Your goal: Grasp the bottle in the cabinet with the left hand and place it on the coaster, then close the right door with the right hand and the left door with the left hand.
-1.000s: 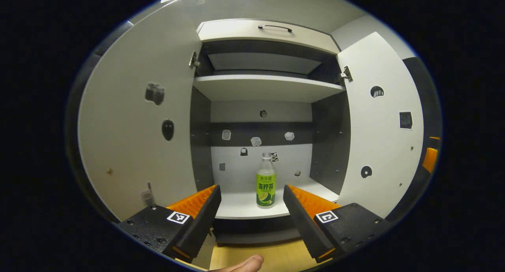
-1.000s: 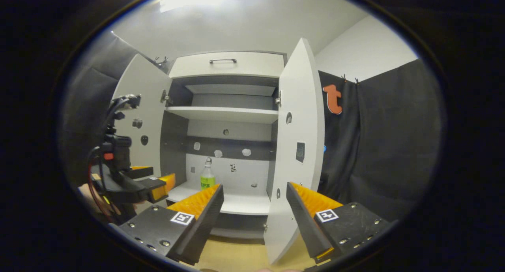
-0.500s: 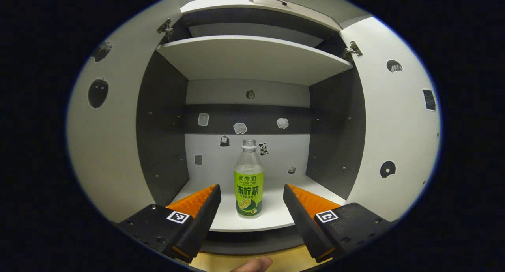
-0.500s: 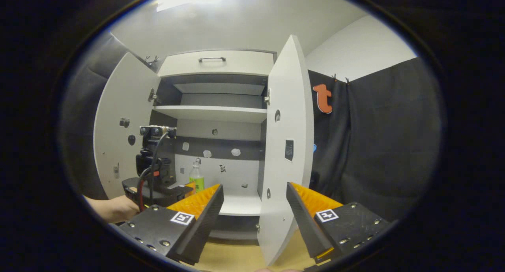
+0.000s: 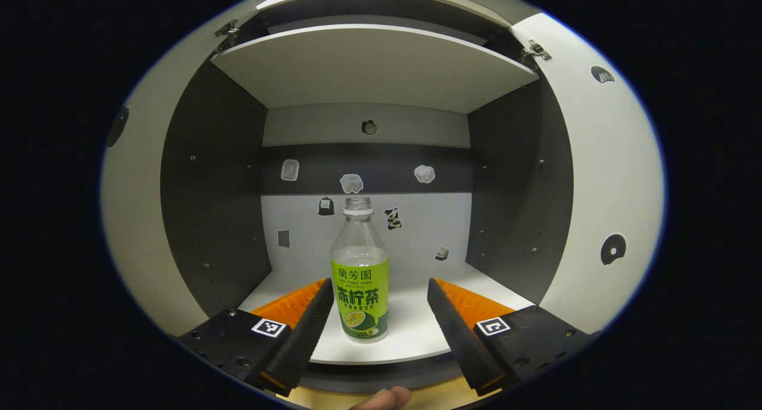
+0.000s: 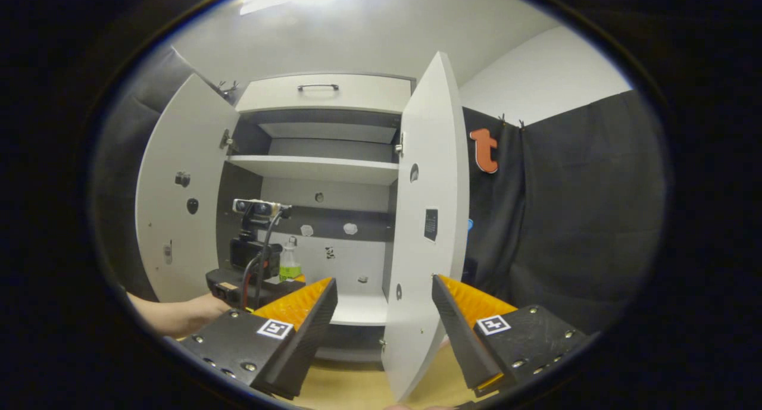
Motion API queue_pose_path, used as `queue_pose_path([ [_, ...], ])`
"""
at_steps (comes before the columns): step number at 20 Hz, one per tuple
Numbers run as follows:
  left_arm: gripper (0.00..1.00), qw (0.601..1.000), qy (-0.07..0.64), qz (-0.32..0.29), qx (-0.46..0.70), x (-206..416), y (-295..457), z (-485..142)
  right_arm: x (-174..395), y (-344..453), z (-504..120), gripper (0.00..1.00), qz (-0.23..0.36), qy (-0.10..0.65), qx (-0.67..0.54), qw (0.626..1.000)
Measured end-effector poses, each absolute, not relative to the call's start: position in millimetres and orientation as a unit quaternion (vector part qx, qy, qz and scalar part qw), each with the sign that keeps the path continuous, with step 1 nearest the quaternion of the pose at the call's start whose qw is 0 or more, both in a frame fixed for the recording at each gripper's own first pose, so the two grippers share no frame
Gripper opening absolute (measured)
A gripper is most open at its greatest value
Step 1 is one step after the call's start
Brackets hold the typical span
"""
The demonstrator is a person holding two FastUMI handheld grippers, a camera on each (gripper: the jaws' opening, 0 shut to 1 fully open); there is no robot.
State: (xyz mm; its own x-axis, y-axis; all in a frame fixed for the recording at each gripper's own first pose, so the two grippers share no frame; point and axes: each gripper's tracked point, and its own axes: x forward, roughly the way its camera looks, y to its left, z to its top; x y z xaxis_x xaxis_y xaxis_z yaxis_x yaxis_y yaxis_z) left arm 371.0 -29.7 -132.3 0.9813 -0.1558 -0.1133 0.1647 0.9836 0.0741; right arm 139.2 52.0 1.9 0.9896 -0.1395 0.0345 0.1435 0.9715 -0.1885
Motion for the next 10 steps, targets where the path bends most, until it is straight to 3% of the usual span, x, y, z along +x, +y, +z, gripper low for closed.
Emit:
queue_pose_path([
  [1, 1.00, 0.995, 0.054, -0.077, 0.043, 376, -29, -134, 141, 54, 1, 0.92, -0.068, -0.011, -0.095, 0.993],
  [2, 1.00, 0.995, 0.054, -0.074, 0.041, 380, -29, -135, 142, 56, -3, 1.00, -0.065, -0.009, -0.095, 0.993],
  [3, 1.00, 0.995, 0.056, -0.074, 0.039, 384, -29, -136, 142, 59, -4, 0.96, -0.063, -0.007, -0.096, 0.993],
  [5, 1.00, 0.996, 0.050, -0.060, 0.036, 394, -23, -131, 141, 61, -6, 1.00, -0.062, -0.003, -0.099, 0.993],
  [6, 0.99, 0.997, 0.043, -0.055, 0.030, 399, -20, -126, 138, 62, -8, 0.92, -0.061, -0.002, -0.101, 0.993],
  [10, 1.00, 0.997, 0.047, -0.047, 0.027, 419, -11, -125, 126, 65, -9, 0.96, -0.062, 0.001, -0.102, 0.993],
])
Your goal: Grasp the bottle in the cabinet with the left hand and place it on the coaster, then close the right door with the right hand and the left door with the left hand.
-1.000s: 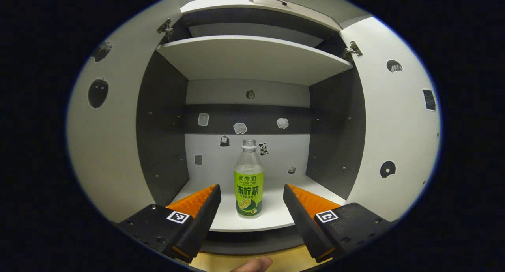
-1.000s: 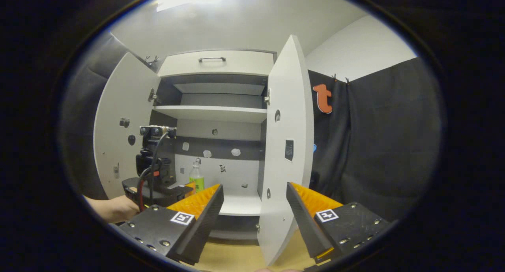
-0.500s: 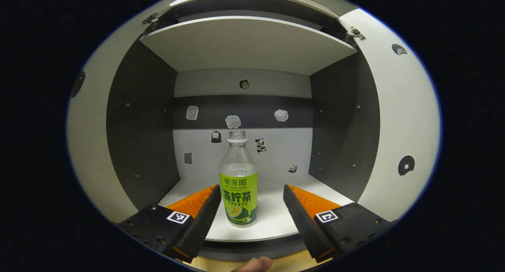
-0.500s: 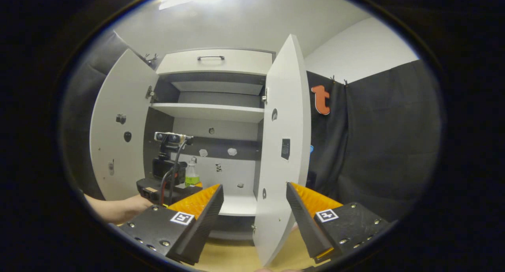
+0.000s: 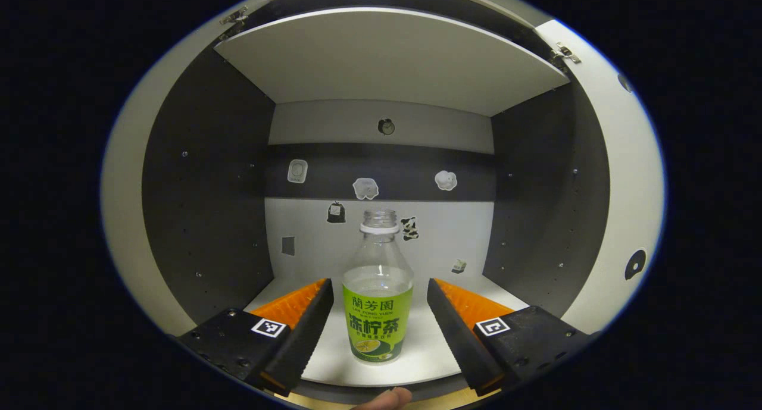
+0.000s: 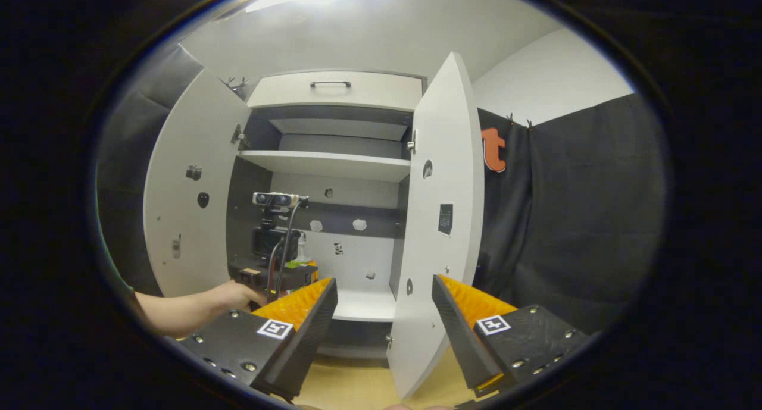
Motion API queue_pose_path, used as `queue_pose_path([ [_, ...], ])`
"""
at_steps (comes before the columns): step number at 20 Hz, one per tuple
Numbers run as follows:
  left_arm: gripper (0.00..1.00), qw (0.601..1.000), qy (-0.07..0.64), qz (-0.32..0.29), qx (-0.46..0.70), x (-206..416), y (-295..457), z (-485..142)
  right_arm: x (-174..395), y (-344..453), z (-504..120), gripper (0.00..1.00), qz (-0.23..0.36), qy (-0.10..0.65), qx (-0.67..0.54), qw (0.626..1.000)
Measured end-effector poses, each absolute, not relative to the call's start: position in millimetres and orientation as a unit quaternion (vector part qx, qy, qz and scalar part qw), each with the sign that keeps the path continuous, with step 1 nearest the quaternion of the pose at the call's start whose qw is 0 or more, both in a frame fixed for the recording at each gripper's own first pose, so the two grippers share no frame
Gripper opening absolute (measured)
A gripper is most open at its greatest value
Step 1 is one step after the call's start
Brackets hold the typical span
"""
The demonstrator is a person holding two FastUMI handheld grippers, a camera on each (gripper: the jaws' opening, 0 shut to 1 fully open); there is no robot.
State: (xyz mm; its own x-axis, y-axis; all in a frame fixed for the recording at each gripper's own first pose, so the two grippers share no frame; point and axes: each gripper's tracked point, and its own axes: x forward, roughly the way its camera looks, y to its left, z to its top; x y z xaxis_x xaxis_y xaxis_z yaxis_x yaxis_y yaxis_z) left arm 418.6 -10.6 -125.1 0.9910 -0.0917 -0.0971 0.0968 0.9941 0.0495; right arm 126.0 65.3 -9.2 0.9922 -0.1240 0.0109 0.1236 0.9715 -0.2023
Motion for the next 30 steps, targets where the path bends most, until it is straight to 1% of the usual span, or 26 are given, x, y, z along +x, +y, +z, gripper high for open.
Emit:
queue_pose_path([
  [4, 1.00, 0.997, 0.066, -0.043, 0.010, 441, -11, -139, 111, 71, -11, 0.96, -0.057, 0.005, -0.102, 0.993],
  [5, 0.99, 0.995, 0.078, -0.055, 0.012, 443, -14, -147, 105, 72, -11, 0.96, -0.056, 0.006, -0.103, 0.993],
  [6, 0.94, 0.994, 0.080, -0.068, 0.017, 441, -18, -147, 101, 72, -11, 0.92, -0.054, 0.006, -0.103, 0.993],
  [7, 0.87, 0.995, 0.069, -0.067, 0.020, 443, -17, -143, 95, 73, -11, 0.92, -0.053, 0.006, -0.102, 0.993],
  [8, 0.80, 0.995, 0.074, -0.070, 0.021, 435, -16, -142, 92, 71, -12, 0.96, -0.052, 0.007, -0.099, 0.994],
  [9, 0.79, 0.994, 0.073, -0.077, 0.019, 426, -18, -139, 87, 69, -12, 0.96, -0.052, 0.009, -0.095, 0.994],
  [12, 0.79, 0.994, 0.059, -0.089, 0.014, 388, -20, -122, 76, 60, -16, 0.96, -0.055, 0.012, -0.084, 0.995],
  [13, 0.78, 0.994, 0.050, -0.092, 0.020, 374, -19, -117, 73, 57, -17, 0.93, -0.056, 0.012, -0.080, 0.995],
  [14, 0.78, 0.994, 0.043, -0.096, 0.026, 360, -20, -111, 69, 53, -18, 0.93, -0.056, 0.013, -0.076, 0.995],
  [15, 0.78, 0.993, 0.041, -0.104, 0.026, 343, -22, -109, 65, 51, -19, 0.96, -0.056, 0.014, -0.072, 0.996],
  [16, 0.78, 0.993, 0.037, -0.111, 0.024, 327, -24, -105, 61, 50, -20, 0.96, -0.053, 0.013, -0.069, 0.996],
  [17, 0.78, 0.993, 0.030, -0.115, 0.020, 312, -25, -100, 57, 48, -20, 0.93, -0.050, 0.013, -0.067, 0.996],
  [18, 0.78, 0.993, 0.023, -0.118, 0.018, 297, -25, -95, 53, 45, -20, 0.93, -0.046, 0.013, -0.066, 0.997],
  [19, 0.78, 0.993, 0.018, -0.119, 0.017, 283, -24, -91, 50, 43, -21, 0.96, -0.043, 0.013, -0.066, 0.997],
  [20, 0.78, 0.993, 0.013, -0.117, 0.020, 270, -22, -89, 48, 39, -22, 0.96, -0.041, 0.013, -0.066, 0.997],
  [21, 0.78, 0.993, 0.010, -0.114, 0.022, 258, -20, -87, 46, 35, -22, 0.93, -0.040, 0.013, -0.064, 0.997],
  [22, 0.78, 0.993, 0.009, -0.112, 0.023, 245, -19, -87, 44, 31, -22, 0.96, -0.039, 0.012, -0.062, 0.997],
  [26, 0.78, 0.994, 0.014, -0.105, 0.016, 199, -14, -101, 37, 19, -20, 0.96, -0.031, 0.008, -0.051, 0.998],
  [27, 0.78, 0.994, 0.020, -0.103, 0.015, 189, -12, -112, 36, 15, -19, 0.96, -0.030, 0.009, -0.051, 0.998],
  [28, 0.78, 0.995, 0.026, -0.099, 0.013, 178, -10, -123, 34, 11, -20, 0.93, -0.029, 0.010, -0.050, 0.998],
  [30, 0.78, 0.995, 0.032, -0.093, 0.007, 156, -7, -148, 28, 6, -21, 0.93, -0.026, 0.011, -0.051, 0.998],
])
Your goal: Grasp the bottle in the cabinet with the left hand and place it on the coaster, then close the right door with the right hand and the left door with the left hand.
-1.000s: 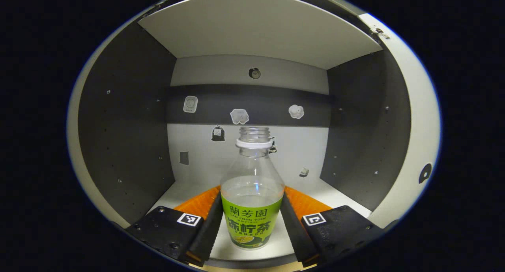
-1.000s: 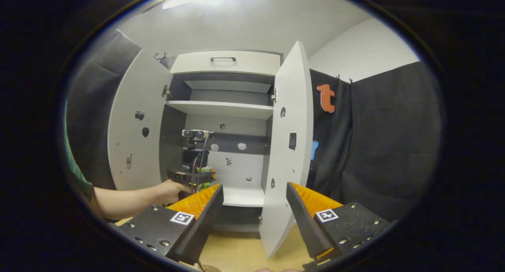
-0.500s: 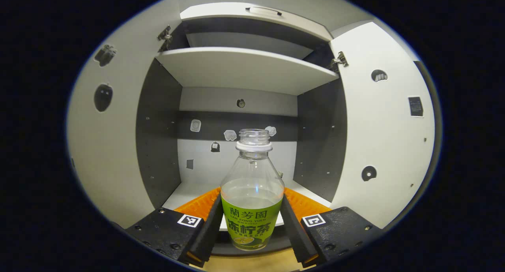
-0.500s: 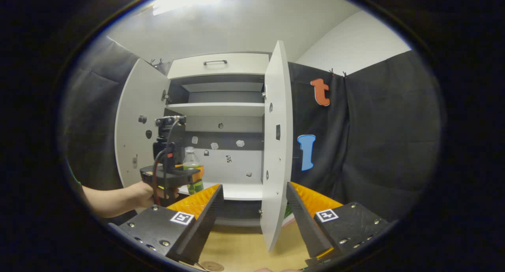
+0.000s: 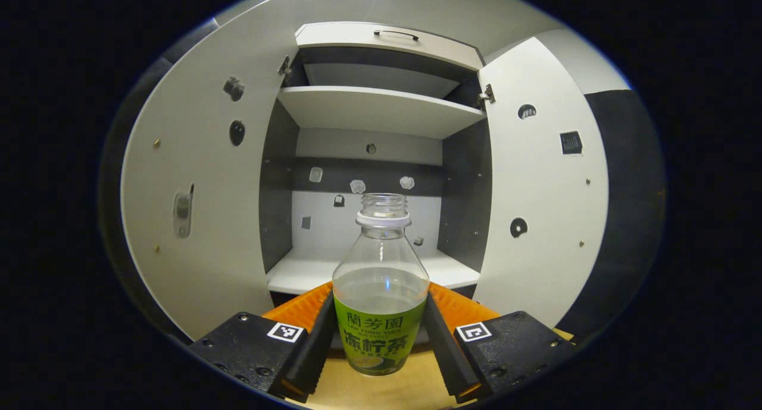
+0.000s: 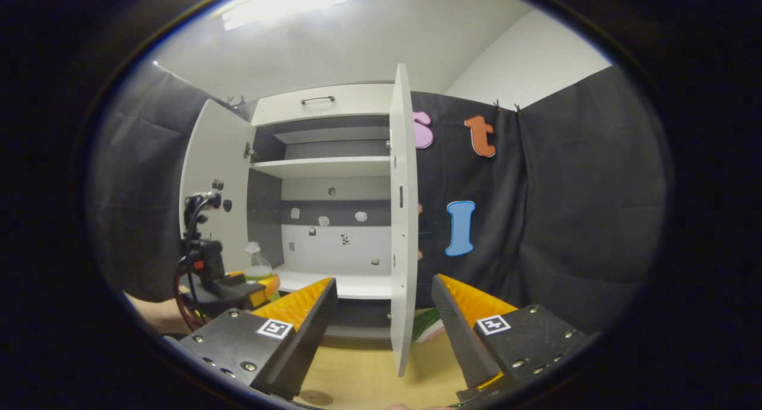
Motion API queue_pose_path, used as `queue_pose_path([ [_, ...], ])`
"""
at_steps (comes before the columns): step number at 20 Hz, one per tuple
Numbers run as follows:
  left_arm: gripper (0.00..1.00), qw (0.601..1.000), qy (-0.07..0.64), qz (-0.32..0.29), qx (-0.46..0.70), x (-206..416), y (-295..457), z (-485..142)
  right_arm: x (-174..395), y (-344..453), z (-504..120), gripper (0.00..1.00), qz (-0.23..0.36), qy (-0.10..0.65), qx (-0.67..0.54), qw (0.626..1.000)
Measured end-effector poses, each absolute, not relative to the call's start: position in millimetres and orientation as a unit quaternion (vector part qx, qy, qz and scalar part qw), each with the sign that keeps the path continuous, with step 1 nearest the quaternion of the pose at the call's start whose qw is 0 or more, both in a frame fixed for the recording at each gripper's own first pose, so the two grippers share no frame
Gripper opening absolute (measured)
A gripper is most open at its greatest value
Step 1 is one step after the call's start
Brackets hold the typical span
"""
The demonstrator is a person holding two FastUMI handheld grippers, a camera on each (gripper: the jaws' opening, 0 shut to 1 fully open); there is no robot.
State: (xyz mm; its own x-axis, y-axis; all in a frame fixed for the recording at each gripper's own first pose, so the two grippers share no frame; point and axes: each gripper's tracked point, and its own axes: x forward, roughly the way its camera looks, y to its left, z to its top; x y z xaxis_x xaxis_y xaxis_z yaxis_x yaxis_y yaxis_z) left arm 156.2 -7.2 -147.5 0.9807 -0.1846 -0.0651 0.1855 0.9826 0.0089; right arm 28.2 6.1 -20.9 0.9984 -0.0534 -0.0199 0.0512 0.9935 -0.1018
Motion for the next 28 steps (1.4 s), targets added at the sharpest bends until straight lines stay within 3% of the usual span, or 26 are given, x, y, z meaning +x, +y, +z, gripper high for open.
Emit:
queue_pose_path([
  [6, 0.79, 0.997, 0.040, -0.067, 0.016, 104, -3, -221, 9, -10, -43, 0.93, -0.015, 0.021, -0.058, 0.998],
  [7, 0.76, 0.997, 0.037, -0.069, 0.028, 96, -4, -235, 7, -15, -49, 0.96, -0.019, 0.028, -0.055, 0.998],
  [10, 0.78, 0.991, 0.050, -0.116, 0.035, 78, -26, -286, 1, -30, -67, 0.93, -0.036, 0.045, -0.048, 0.997],
  [12, 0.78, 0.988, 0.093, -0.115, 0.051, 62, -21, -332, 1, -39, -79, 0.96, -0.050, 0.061, -0.043, 0.996],
  [14, 0.79, 0.986, 0.096, -0.121, 0.058, 51, -23, -358, 3, -44, -88, 0.93, -0.060, 0.070, -0.042, 0.995],
  [15, 0.79, 0.986, 0.096, -0.128, 0.056, 44, -26, -369, 4, -46, -90, 0.97, -0.065, 0.072, -0.042, 0.994],
  [18, 0.79, 0.980, 0.123, -0.149, 0.049, 25, -33, -407, 7, -39, -101, 0.96, -0.057, 0.081, -0.032, 0.995],
  [25, 0.79, 0.977, 0.119, -0.168, 0.044, 21, -44, -429, 12, -19, -125, 0.96, -0.044, 0.105, -0.021, 0.993],
  [26, 0.79, 0.977, 0.122, -0.172, 0.045, 21, -46, -433, 14, -15, -129, 0.93, -0.040, 0.107, -0.019, 0.993],
  [28, 0.79, 0.976, 0.118, -0.178, 0.040, 19, -49, -437, 18, -9, -137, 0.97, -0.040, 0.115, -0.021, 0.992],
])
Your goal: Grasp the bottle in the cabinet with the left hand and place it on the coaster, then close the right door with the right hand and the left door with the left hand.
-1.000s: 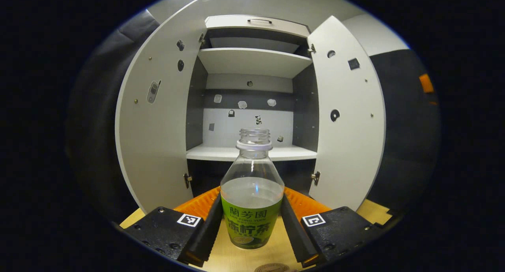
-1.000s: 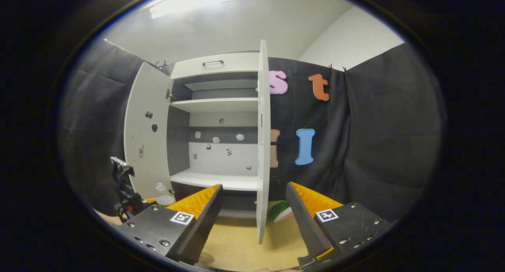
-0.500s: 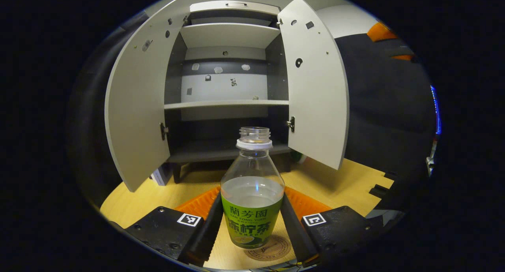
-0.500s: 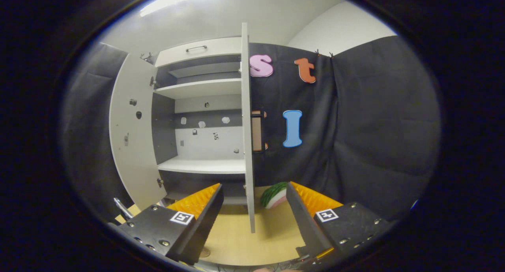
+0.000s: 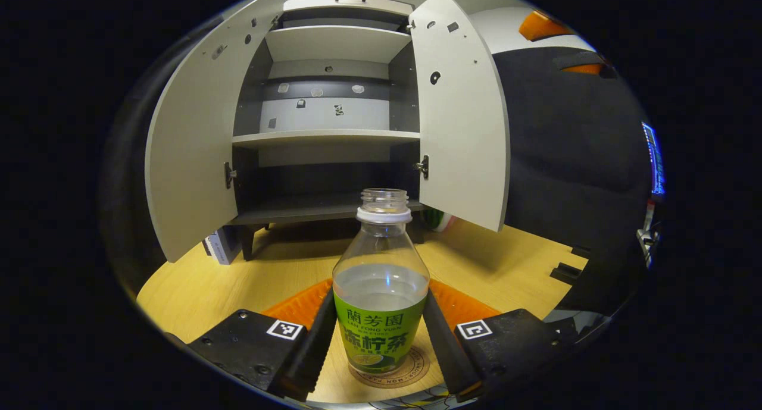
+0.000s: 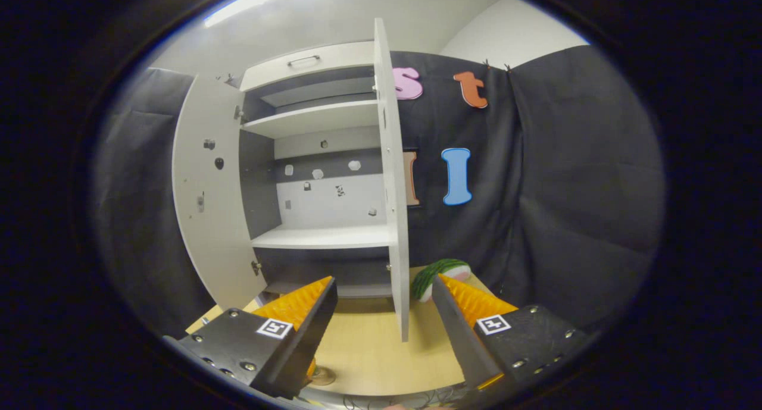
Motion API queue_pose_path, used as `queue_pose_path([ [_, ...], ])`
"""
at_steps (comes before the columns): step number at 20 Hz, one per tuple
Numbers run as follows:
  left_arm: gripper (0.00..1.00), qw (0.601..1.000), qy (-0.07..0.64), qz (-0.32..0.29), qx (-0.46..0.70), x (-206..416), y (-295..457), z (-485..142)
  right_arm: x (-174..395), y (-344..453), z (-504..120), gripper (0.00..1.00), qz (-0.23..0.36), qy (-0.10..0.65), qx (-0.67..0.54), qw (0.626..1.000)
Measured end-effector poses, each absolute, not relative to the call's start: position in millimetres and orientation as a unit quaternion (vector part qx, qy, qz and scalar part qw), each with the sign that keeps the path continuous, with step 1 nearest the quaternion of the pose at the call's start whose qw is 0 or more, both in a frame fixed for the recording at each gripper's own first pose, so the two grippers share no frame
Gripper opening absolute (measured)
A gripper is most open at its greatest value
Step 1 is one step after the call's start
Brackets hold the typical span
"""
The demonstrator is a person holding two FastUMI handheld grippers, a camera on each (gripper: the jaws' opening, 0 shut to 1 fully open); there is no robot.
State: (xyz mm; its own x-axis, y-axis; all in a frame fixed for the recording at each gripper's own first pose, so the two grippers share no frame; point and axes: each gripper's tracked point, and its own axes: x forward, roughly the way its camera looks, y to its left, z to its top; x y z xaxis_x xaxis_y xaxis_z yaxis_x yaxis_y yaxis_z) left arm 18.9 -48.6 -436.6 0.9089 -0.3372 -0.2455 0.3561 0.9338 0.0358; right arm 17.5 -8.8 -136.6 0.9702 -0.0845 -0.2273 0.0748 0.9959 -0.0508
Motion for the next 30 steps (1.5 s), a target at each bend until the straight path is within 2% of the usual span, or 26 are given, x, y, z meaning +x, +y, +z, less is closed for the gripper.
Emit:
queue_pose_path([
  [4, 0.80, 0.972, 0.120, -0.198, 0.028, 12, -58, -445, 25, 6, -146, 0.96, -0.038, 0.130, -0.029, 0.990],
  [5, 0.80, 0.972, 0.121, -0.201, 0.031, 12, -57, -448, 27, 8, -145, 0.93, -0.037, 0.129, -0.034, 0.990],
  [9, 0.82, 0.964, 0.138, -0.223, 0.030, 9, -62, -454, 35, 16, -144, 0.96, -0.035, 0.128, -0.043, 0.990],
  [12, 0.95, 0.964, 0.145, -0.218, 0.037, 14, -54, -441, 41, 15, -140, 0.96, -0.045, 0.127, -0.041, 0.990],
  [14, 0.96, 0.959, 0.159, -0.234, 0.032, 13, -58, -434, 46, 16, -134, 0.96, -0.051, 0.121, -0.028, 0.991],
  [18, 0.96, 0.954, 0.151, -0.255, 0.039, 18, -58, -394, 55, 11, -119, 0.96, -0.065, 0.108, -0.005, 0.992],
  [19, 0.96, 0.955, 0.145, -0.257, 0.044, 21, -57, -380, 56, 7, -116, 0.96, -0.070, 0.105, -0.005, 0.992],
  [20, 0.96, 0.955, 0.134, -0.260, 0.045, 24, -58, -366, 57, 1, -113, 0.92, -0.076, 0.102, -0.007, 0.992],
  [24, 0.96, 0.954, 0.102, -0.278, 0.038, 34, -67, -310, 63, -24, -100, 0.92, -0.097, 0.088, -0.019, 0.991],
  [30, 0.95, 0.967, 0.091, -0.237, 0.025, 40, -46, -238, 84, -73, -73, 0.92, -0.119, 0.054, -0.056, 0.990],
])
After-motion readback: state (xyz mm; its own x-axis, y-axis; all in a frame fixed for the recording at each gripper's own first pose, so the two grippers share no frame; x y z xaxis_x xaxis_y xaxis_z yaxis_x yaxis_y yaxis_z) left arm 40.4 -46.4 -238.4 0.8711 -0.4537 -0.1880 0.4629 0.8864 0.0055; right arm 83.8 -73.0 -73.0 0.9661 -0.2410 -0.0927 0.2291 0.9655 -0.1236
